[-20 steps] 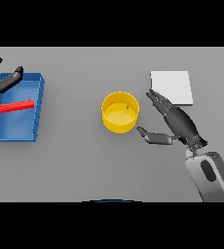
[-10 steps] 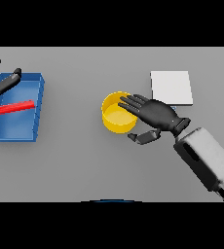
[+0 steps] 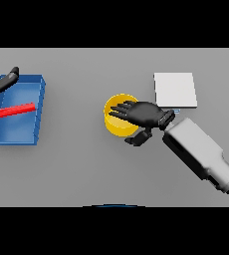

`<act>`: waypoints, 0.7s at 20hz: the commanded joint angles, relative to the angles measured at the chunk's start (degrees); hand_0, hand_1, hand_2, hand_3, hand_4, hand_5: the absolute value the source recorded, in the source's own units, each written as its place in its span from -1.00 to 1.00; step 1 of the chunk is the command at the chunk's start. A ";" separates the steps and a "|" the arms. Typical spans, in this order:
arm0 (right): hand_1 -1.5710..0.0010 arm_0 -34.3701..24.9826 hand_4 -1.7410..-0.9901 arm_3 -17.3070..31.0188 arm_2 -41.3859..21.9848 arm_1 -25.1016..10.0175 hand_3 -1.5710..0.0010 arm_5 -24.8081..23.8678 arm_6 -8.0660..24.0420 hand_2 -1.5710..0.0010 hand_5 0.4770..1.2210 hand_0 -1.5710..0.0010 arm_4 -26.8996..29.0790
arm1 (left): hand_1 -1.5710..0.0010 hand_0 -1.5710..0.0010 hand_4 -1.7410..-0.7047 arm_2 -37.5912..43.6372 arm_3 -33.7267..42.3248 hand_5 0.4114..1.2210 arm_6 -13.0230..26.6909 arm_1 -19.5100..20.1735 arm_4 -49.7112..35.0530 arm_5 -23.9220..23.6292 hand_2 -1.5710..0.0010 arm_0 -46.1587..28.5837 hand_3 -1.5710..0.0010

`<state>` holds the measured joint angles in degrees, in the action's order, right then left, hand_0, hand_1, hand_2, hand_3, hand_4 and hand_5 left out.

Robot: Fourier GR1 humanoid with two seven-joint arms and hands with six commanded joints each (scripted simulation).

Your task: Pick up the red beaker and tilt it to pour out 1 green nut into yellow bowl. Pick up the yellow bowl and place it on the metallic measuring scale.

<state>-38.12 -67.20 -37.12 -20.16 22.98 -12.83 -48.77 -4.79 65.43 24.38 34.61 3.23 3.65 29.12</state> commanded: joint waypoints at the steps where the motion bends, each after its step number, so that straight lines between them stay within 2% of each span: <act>1: 1.00 -1.26 0.53 1.26 -0.57 0.19 1.00 0.80 -0.47 1.00 -0.47 1.00 -0.28 | 1.00 1.00 0.81 -0.12 -1.14 -0.28 0.20 -0.28 0.15 0.17 1.00 0.39 1.00; 7: 1.00 -2.79 0.47 6.32 -2.54 1.49 0.98 1.24 -1.05 1.00 -0.42 1.00 -1.78 | 1.00 1.00 0.83 -0.42 -0.54 -0.27 0.52 0.07 1.04 -0.57 1.00 -0.31 1.00; 9: 1.00 -3.21 0.42 7.34 -2.35 2.34 0.95 1.48 -0.27 0.99 -0.31 1.00 -1.52 | 1.00 1.00 0.84 -0.35 -0.99 -0.25 0.16 0.65 0.98 0.29 1.00 -0.25 1.00; 11: 0.92 -3.54 0.28 7.37 -2.39 2.57 0.83 1.44 0.60 0.89 -0.11 0.94 -1.80 | 1.00 1.00 0.83 -0.42 -1.87 -0.26 -0.43 0.12 1.19 -0.12 1.00 -0.14 1.00; 12: 0.77 -3.48 0.15 7.48 -2.59 2.93 0.73 1.44 0.18 0.76 0.11 0.75 -1.82 | 1.00 1.00 0.83 -0.58 -1.43 -0.26 -0.60 0.12 1.19 -0.02 1.00 -0.34 1.00; 13: 0.48 -3.11 0.01 7.52 -2.66 2.33 0.59 0.93 -1.63 0.55 0.29 0.42 -1.71 | 1.00 1.00 0.84 -0.60 -0.55 -0.26 -0.67 0.23 1.00 0.08 1.00 -0.35 1.00; 14: 0.19 -3.29 -0.19 7.59 -2.61 2.38 0.27 0.61 -1.68 0.24 0.43 0.14 -1.79 | 1.00 1.00 0.84 -0.57 -0.14 -0.26 -1.15 0.16 0.95 -0.24 1.00 -1.06 1.00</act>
<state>-41.41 -59.60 -39.73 -17.78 23.60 -14.46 -50.56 -5.36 65.27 23.21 34.77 4.18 3.43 28.03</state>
